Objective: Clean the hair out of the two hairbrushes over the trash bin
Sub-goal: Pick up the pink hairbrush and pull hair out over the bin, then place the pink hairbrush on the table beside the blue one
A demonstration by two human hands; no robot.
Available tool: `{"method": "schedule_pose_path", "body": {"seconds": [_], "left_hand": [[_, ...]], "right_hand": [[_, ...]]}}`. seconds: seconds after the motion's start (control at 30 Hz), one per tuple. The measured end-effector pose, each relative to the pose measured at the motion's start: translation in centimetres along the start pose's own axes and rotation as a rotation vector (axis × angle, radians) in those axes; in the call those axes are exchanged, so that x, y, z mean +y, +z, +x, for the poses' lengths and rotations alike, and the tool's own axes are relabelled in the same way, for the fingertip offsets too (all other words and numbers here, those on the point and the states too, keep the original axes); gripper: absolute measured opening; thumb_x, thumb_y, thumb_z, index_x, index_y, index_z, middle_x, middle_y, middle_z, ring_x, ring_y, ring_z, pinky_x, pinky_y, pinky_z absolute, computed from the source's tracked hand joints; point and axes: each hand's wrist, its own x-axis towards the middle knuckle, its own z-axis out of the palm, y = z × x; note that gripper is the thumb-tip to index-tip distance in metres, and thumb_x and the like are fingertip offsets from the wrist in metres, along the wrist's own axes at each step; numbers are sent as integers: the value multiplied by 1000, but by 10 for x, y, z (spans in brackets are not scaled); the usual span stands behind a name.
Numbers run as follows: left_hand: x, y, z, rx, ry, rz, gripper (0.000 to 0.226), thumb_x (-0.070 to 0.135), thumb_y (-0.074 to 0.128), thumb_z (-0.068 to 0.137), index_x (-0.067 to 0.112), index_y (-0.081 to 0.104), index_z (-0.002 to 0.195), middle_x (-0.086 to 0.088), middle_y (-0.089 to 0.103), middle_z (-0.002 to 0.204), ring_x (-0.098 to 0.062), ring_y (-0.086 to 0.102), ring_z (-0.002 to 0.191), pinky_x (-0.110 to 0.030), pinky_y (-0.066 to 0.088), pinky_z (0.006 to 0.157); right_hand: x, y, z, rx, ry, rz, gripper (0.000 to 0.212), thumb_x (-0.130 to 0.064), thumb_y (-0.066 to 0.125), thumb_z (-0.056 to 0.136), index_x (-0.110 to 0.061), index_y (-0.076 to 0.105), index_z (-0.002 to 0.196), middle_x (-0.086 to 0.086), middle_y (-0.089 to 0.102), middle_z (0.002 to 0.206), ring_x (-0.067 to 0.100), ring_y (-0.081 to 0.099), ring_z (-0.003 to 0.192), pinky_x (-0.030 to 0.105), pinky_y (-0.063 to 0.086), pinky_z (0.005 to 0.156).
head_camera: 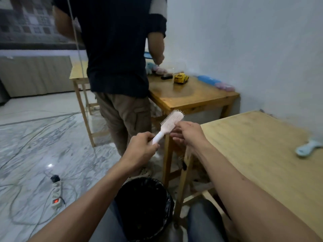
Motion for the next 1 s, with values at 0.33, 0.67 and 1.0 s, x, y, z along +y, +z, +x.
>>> {"method": "schedule_pose_path", "body": {"seconds": [0.33, 0.67, 1.0], "left_hand": [[156, 83, 16, -135, 344, 17, 33, 17, 70, 74, 8, 73, 105, -9, 65, 98, -25, 61, 83, -35, 48, 66], [264, 210, -24, -383, 573, -41, 26, 21, 68, 78, 5, 69, 100, -8, 63, 91, -30, 59, 82, -32, 36, 61], [302, 294, -40, -455, 622, 3, 15, 16, 60, 83, 7, 67, 92, -14, 67, 89, -32, 60, 87, -33, 37, 60]], "right_hand": [[-72, -161, -28, 428, -153, 73, 17, -9, 61, 97, 0, 65, 83, 15, 66, 71, 21, 62, 56, 20, 55, 46], [-54, -342, -74, 826, -112, -7, 17, -10, 63, 96, 1, 68, 83, 16, 71, 73, 26, 66, 61, 35, 61, 67], [-21, -442, -61, 962, 46, -158, 18, -14, 67, 93, 2, 72, 90, 16, 75, 70, 30, 72, 64, 44, 65, 73]]}}
